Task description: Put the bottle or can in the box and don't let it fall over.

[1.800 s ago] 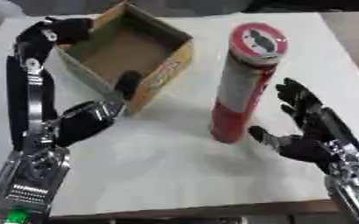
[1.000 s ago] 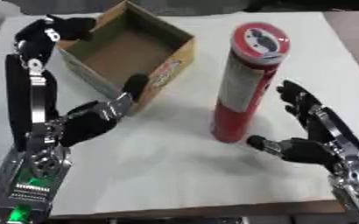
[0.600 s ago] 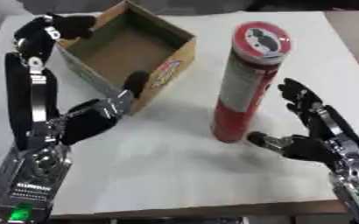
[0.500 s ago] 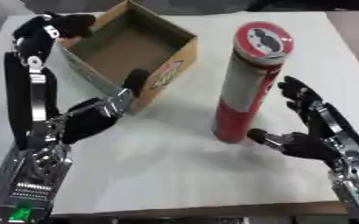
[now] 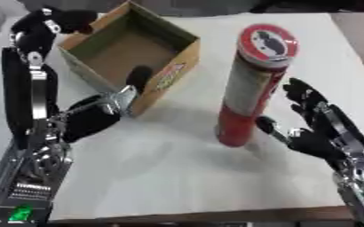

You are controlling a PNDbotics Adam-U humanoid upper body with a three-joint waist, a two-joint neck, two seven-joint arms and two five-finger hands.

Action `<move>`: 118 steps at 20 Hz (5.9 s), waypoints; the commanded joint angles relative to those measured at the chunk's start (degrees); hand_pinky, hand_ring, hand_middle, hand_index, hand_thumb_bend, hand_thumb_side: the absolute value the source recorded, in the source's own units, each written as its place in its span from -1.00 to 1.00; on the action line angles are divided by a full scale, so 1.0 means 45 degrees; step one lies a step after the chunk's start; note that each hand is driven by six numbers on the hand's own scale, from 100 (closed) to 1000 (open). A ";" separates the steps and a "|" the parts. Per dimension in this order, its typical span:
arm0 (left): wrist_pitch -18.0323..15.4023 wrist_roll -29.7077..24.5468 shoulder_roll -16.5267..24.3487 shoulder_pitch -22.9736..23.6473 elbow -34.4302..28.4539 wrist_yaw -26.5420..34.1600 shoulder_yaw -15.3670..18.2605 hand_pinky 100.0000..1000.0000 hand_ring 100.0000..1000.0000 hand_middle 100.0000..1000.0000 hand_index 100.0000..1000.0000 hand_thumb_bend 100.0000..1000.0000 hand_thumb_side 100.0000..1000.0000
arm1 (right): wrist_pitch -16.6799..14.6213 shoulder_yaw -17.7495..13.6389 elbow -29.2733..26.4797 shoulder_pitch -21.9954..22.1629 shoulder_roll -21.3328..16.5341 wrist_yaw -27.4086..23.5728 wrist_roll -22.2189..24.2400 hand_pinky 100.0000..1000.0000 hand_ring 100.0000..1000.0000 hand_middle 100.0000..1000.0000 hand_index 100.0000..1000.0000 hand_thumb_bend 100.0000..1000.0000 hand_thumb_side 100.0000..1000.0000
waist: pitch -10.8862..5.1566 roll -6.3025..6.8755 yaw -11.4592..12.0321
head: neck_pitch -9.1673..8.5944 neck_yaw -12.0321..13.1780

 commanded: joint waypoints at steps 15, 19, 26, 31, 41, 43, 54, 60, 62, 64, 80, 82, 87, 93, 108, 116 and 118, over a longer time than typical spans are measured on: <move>0.0389 0.0168 -0.0085 -0.0248 -0.0253 -0.0067 0.0345 0.16 0.14 -0.10 0.31 -0.02 -0.16 | -0.0071 -0.0219 -0.0280 -0.0728 -0.0431 -0.0105 0.0415 1.00 1.00 0.85 1.00 0.26 -0.43 | 0.0150 -0.0112 0.0159 | -0.0389 -0.0065; 0.0382 0.0178 -0.0087 -0.0244 -0.0253 -0.0163 0.0431 0.17 0.15 -0.10 0.31 -0.02 -0.17 | 0.0004 -0.0222 -0.0280 -0.0870 -0.0425 -0.0173 0.0543 1.00 1.00 0.85 1.00 0.21 -0.37 | 0.0210 -0.0131 0.0234 | -0.0451 -0.0084; 0.0454 0.0134 -0.0085 -0.0278 -0.0253 -0.0358 0.0575 0.17 0.15 -0.10 0.31 -0.03 -0.17 | 0.0167 -0.0228 -0.0280 -0.1157 -0.0433 -0.0270 0.0653 1.00 1.00 0.85 1.00 0.14 -0.33 | 0.0327 -0.0175 0.0322 | -0.0583 -0.0098; 0.0415 0.0177 -0.0086 -0.0304 -0.0253 -0.0399 0.0624 0.17 0.14 -0.11 0.30 -0.02 -0.17 | 0.0078 -0.0220 -0.0280 -0.1281 -0.0429 -0.0386 0.0867 1.00 1.00 0.86 1.00 0.09 -0.37 | 0.0431 -0.0214 0.0425 | -0.0639 -0.0110; 0.0128 0.0358 -0.0073 -0.0206 -0.0253 -0.0423 0.0599 0.17 0.13 -0.12 0.30 0.00 -0.20 | -0.0491 -0.0192 -0.0280 -0.1251 -0.0368 -0.0287 0.1555 1.00 1.00 0.86 1.00 -0.04 -0.42 | 0.0495 -0.0282 0.0443 | -0.0556 -0.0076; 0.0078 0.0397 -0.0076 -0.0194 -0.0253 -0.0404 0.0600 0.16 0.13 -0.12 0.30 0.00 -0.21 | -0.0593 -0.0200 -0.0280 -0.1249 -0.0373 -0.0264 0.1649 1.00 1.00 0.86 1.00 -0.06 -0.43 | 0.0486 -0.0294 0.0441 | -0.0552 -0.0069; -0.0222 0.0693 0.0047 -0.0088 -0.0253 -0.0833 0.0660 0.13 0.10 -0.14 0.31 0.06 -0.29 | -0.0815 -0.0131 -0.0280 -0.1322 -0.0371 -0.0238 0.1799 1.00 1.00 0.93 1.00 -0.05 -0.26 | 0.0458 -0.0339 0.0587 | -0.0531 -0.0092; -0.0141 0.1314 0.0160 0.0098 -0.0253 -0.1345 0.0670 0.11 0.10 -0.14 0.31 0.08 -0.32 | -0.0735 -0.0006 -0.0280 -0.1435 -0.0364 -0.0064 0.1731 1.00 1.00 0.92 1.00 0.08 -0.17 | 0.0460 -0.0376 0.0672 | -0.0500 -0.0134; -0.0054 0.1478 0.0192 0.0170 -0.0253 -0.1424 0.0668 0.11 0.10 -0.14 0.31 0.08 -0.33 | -0.0619 0.0031 -0.0280 -0.1507 -0.0369 -0.0003 0.1749 1.00 1.00 0.92 1.00 0.08 -0.15 | 0.0457 -0.0392 0.0700 | -0.0496 -0.0150; 0.0014 0.1591 0.0193 0.0200 -0.0253 -0.1439 0.0663 0.11 0.10 -0.14 0.31 0.04 -0.32 | -0.0594 0.0048 -0.0280 -0.1582 -0.0375 0.0042 0.1812 1.00 1.00 0.93 1.00 0.11 -0.19 | 0.0452 -0.0404 0.0721 | -0.0488 -0.0149; 0.0330 0.1872 0.0263 0.0443 -0.0253 -0.0929 0.0869 0.12 0.12 -0.14 0.30 0.02 -0.27 | -0.0316 0.0190 -0.0280 -0.1980 -0.0567 -0.0033 0.2379 1.00 1.00 0.92 1.00 0.06 -0.31 | 0.0505 -0.0632 0.0899 | -0.0557 -0.0228; 0.0340 0.1875 0.0268 0.0434 -0.0253 -0.0926 0.0925 0.12 0.12 -0.14 0.30 0.02 -0.27 | -0.0322 0.0209 -0.0280 -0.2000 -0.0581 -0.0115 0.2408 1.00 1.00 0.92 1.00 0.05 -0.31 | 0.0513 -0.0665 0.0921 | -0.0594 -0.0248; 0.0331 0.1896 0.0257 0.0444 -0.0253 -0.0910 0.1046 0.13 0.12 -0.14 0.29 0.01 -0.27 | -0.0312 0.0235 -0.0280 -0.2126 -0.0619 -0.0261 0.2510 1.00 1.00 0.90 1.00 0.04 -0.34 | 0.0529 -0.0721 0.1023 | -0.0632 -0.0264; 0.0322 0.1860 0.0211 0.0493 -0.0253 -0.0867 0.1146 0.14 0.14 -0.13 0.29 -0.01 -0.23 | -0.0201 0.0234 -0.0280 -0.2236 -0.0653 -0.0374 0.2453 1.00 1.00 0.88 0.99 0.00 -0.35 | 0.0533 -0.0745 0.1052 | -0.0704 -0.0298; 0.0819 0.1505 0.0046 0.0652 -0.0253 -0.1111 0.1446 0.32 0.38 -0.07 0.27 -0.04 0.03 | 0.0671 0.0270 -0.0280 -0.2442 -0.0682 -0.0866 0.2340 1.00 1.00 0.85 0.64 -0.21 -0.51 | 0.0561 -0.0808 0.1080 | -0.0763 -0.0357; 0.1086 0.1127 0.0011 0.0671 -0.0253 -0.1531 0.1455 0.44 0.46 0.02 0.36 -0.21 0.10 | 0.1250 0.0323 -0.0280 -0.2481 -0.0645 -0.1856 0.2036 1.00 1.00 0.79 0.60 -0.39 -0.96 | 0.0580 -0.0816 0.1116 | -0.0731 -0.0336; 0.1078 0.1089 -0.0014 0.0679 -0.0253 -0.1627 0.1411 0.49 0.52 0.08 0.36 -0.21 0.11 | 0.1246 0.0254 -0.0280 -0.2479 -0.0618 -0.2020 0.1889 1.00 1.00 0.78 0.58 -0.61 -0.98 | 0.0584 -0.0822 0.1116 | -0.0729 -0.0312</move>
